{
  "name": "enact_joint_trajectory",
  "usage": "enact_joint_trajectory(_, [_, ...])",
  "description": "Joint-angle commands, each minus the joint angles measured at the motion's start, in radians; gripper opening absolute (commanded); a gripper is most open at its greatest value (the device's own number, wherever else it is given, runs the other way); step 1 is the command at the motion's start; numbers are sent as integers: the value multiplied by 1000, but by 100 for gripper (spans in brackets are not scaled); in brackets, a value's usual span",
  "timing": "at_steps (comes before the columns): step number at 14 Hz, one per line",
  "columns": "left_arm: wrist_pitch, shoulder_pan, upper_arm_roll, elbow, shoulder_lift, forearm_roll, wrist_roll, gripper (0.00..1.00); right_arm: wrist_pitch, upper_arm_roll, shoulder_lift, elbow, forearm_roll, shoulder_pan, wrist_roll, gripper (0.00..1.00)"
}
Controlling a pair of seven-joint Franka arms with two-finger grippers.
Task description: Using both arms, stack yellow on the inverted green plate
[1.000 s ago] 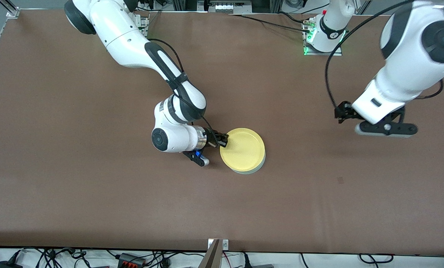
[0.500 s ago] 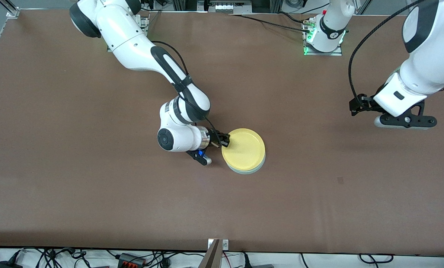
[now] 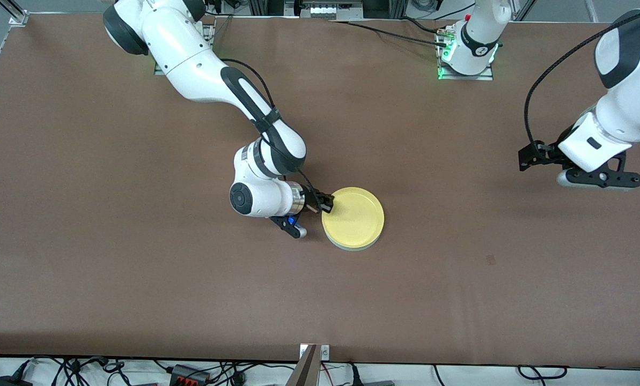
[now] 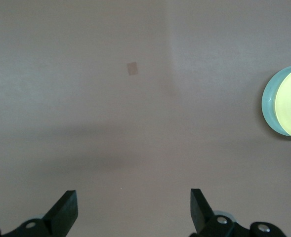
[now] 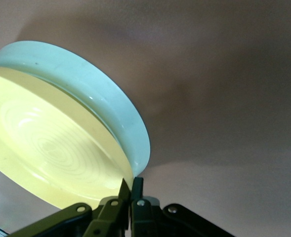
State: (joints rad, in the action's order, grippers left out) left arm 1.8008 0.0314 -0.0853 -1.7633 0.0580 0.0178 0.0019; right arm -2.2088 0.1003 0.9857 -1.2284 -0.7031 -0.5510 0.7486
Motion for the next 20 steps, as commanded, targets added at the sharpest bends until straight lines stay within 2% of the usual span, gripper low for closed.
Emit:
enact_joint_trajectory(1, [-125, 12, -4, 62, -12, -33, 36, 100, -3, -4, 17, 26, -19, -7, 9, 38])
enact_joint_trajectory(2, [-136, 12, -5, 80, -3, -32, 24, 100, -3, -4, 16, 26, -19, -6, 14, 99])
enact_joint_trajectory(5, [-175, 24, -2, 94, 2, -53, 49, 100, 9, -8, -5, 30, -6, -6, 12, 100])
enact_joint_trajectory(7, [-175, 22, -5, 100, 8, -61, 50, 100, 26, -14, -30, 33, 36, -4, 11, 100])
enact_joint_trajectory(9, [-182, 21, -5, 154, 28, -73, 46, 100, 116, -19, -62, 35, 123, 9, 11, 100])
enact_joint_trajectory(11, [-234, 19, -5, 215, 54, -76, 44, 100, 200, -45, -107, 35, 168, 28, 0, 100])
enact_joint_trajectory(14, [-258, 19, -5, 248, 66, -59, 24, 100, 349, -85, -169, 37, 246, 74, -44, 100])
enact_joint_trajectory(15, [-287, 22, -7, 236, 51, -59, -5, 100, 388, -93, -188, 37, 281, 101, -98, 100])
enact_joint_trajectory(17, [-296, 16, -10, 211, 13, -59, -29, 100, 479, -96, -222, 37, 298, 178, -190, 100])
enact_joint_trajectory(20, [-143, 19, -24, 27, -105, -61, -31, 100, 605, -99, -278, 37, 324, 287, -340, 100])
